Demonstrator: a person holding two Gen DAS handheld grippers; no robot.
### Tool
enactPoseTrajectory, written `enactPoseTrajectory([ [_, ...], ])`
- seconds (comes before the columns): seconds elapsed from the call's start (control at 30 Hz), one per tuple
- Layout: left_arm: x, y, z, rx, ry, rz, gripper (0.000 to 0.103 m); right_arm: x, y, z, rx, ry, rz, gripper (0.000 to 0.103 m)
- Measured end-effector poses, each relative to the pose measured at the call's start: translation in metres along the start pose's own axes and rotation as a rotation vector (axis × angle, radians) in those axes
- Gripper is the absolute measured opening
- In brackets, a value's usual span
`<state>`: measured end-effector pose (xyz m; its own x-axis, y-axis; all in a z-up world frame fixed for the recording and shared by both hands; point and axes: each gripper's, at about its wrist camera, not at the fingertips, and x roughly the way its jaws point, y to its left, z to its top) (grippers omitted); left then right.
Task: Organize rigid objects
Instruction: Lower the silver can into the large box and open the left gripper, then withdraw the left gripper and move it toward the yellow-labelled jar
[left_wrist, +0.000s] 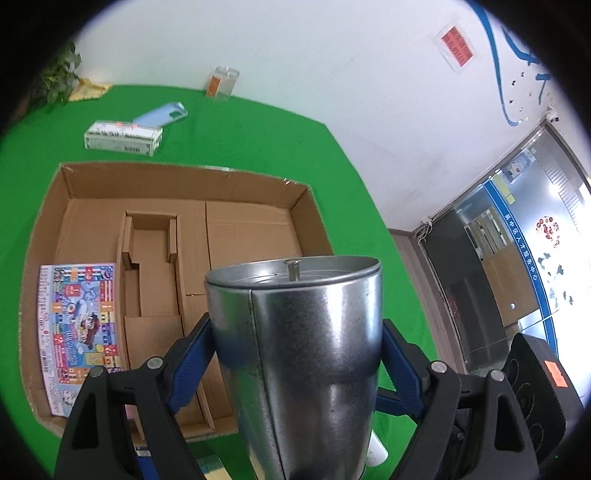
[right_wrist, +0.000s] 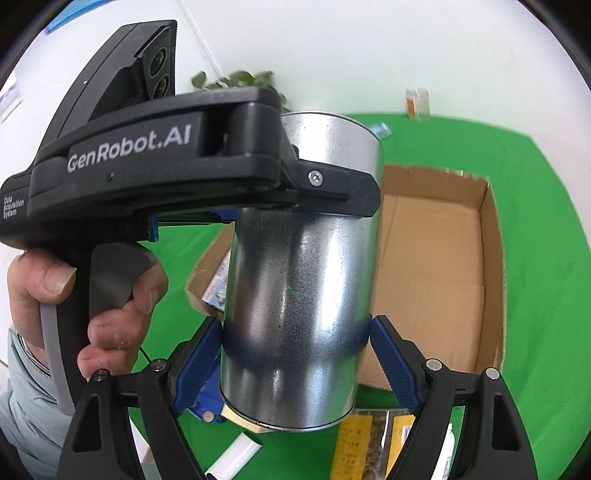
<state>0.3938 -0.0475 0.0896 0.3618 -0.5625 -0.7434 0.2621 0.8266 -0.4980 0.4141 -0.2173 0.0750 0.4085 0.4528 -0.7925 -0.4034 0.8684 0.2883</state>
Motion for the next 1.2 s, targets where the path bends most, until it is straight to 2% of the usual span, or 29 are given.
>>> enactPoseTrajectory([
  [0.13,0.043,0.023,0.001,-0.039,0.08,0.007,0.084,0.033,-0.027,0.007,0.041,0.072,0.012,0.08],
  [0.17,0.052,0.028,0.001,-0.048,0.096,0.01,0.084,0.039,-0.029,-0.004,0.052,0.087,0.018,0.08],
  [0.37,0.101,0.054,-0.004,-0.084,0.195,0.03,0.085,0.086,-0.063,-0.005,0.15,0.172,0.058,0.08],
  [0.5,0.112,0.052,-0.005,-0.052,0.217,0.056,0.085,0.102,-0.078,-0.006,0.207,0.206,0.064,0.08],
  [0.67,0.106,0.051,-0.003,-0.03,0.215,0.099,0.085,0.105,-0.075,-0.021,0.255,0.208,0.07,0.079],
  [0.7,0.102,0.052,-0.002,-0.033,0.203,0.098,0.085,0.104,-0.075,-0.021,0.259,0.207,0.072,0.079],
  [0.8,0.075,0.055,0.007,-0.037,0.083,0.131,0.085,0.107,-0.078,-0.022,0.294,0.214,0.067,0.079],
  [0.93,0.033,0.052,0.003,-0.025,-0.011,0.125,0.085,0.12,-0.077,-0.024,0.34,0.228,0.06,0.08],
  [1.1,-0.027,0.049,-0.031,0.029,-0.21,0.208,0.085,0.099,-0.058,-0.029,0.297,0.196,0.043,0.08],
  [1.17,-0.057,0.046,-0.051,0.068,-0.318,0.274,0.086,0.082,-0.048,-0.032,0.262,0.154,0.025,0.081],
  [1.2,-0.068,0.044,-0.061,0.088,-0.362,0.316,0.086,0.069,-0.044,-0.035,0.245,0.123,-0.014,0.081],
])
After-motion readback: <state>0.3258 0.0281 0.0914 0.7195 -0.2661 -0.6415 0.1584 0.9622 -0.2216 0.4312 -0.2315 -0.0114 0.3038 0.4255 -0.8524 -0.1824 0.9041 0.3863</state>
